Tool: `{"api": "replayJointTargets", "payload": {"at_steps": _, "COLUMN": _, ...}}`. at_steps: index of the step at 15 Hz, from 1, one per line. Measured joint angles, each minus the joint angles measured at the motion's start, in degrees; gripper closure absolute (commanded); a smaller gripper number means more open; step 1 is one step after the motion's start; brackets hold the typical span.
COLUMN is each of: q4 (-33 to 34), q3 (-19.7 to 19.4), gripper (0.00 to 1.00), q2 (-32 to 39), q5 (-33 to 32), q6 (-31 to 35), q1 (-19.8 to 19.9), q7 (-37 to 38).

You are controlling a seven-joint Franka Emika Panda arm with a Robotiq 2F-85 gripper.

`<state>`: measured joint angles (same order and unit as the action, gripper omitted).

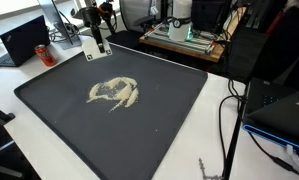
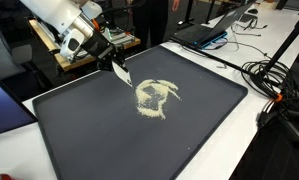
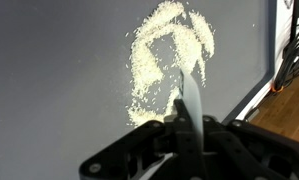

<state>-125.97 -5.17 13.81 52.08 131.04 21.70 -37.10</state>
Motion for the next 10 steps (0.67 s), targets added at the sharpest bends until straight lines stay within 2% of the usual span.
{"api": "replayJointTargets", "payload": {"at_steps": 10, "q4": -11.91, "q3": -1.13, "gripper": 0.99, "q2": -10.83, "q5": 1.88, "q6": 9.02, "q1": -6.20, "q7": 5.06}}
